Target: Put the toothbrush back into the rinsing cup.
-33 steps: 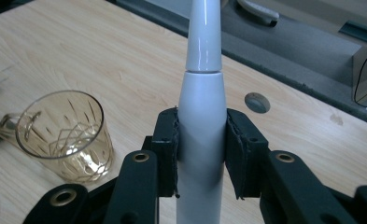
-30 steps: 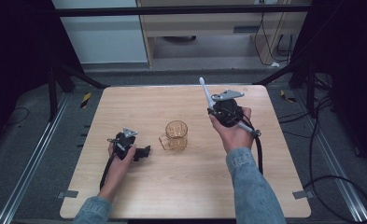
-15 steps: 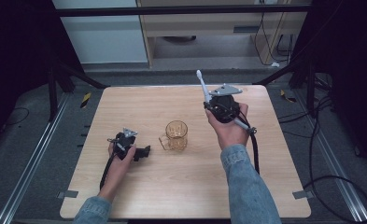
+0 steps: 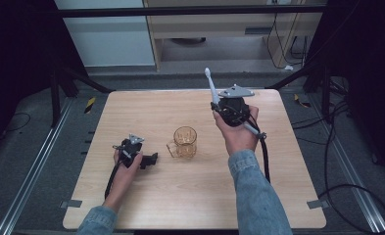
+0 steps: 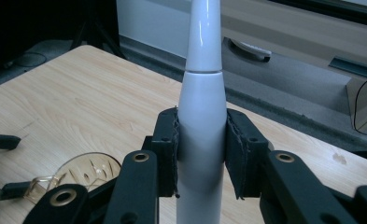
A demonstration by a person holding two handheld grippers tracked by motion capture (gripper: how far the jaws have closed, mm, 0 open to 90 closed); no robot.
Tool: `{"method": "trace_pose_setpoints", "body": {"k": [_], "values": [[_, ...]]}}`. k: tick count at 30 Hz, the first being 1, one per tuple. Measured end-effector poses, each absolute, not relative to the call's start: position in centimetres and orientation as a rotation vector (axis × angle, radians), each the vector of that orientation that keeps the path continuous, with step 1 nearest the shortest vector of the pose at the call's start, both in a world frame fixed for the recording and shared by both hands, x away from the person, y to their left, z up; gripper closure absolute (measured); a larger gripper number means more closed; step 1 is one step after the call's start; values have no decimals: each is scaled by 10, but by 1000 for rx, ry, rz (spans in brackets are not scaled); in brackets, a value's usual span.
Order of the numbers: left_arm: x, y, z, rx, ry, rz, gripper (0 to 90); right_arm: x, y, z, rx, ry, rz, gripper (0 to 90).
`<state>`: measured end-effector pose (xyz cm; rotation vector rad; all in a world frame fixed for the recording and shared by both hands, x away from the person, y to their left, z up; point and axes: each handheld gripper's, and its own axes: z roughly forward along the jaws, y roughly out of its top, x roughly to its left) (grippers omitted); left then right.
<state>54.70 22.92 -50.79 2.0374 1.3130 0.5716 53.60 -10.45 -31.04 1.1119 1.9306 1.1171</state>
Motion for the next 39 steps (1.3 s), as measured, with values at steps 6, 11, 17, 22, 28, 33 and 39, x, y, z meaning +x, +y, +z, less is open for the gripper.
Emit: {"method": "trace_pose_setpoints", "body": {"k": [6,11,17,22,28,33,39], "values": [[547,229,-508,2038,1312,571,0,539,-101,-306,1110,1914,1149,669],[547,229,-508,2039,1312,570,0,541,-94,-299,1092,1901,1155,669],[547,229,-508,2040,1311,571,0,546,-82,-292,1051,1916,1130,669],[547,229,-508,2037,1313,571,0,550,-68,-289,1013,1923,1132,670],[547,229,-508,2037,1313,570,0,559,-56,-292,1006,1931,1147,669],[547,229,-508,2037,1313,570,0,562,-50,-296,1012,1919,1180,669],[547,229,-508,2037,1313,570,0,565,-42,-300,1021,1899,1206,669]]}}
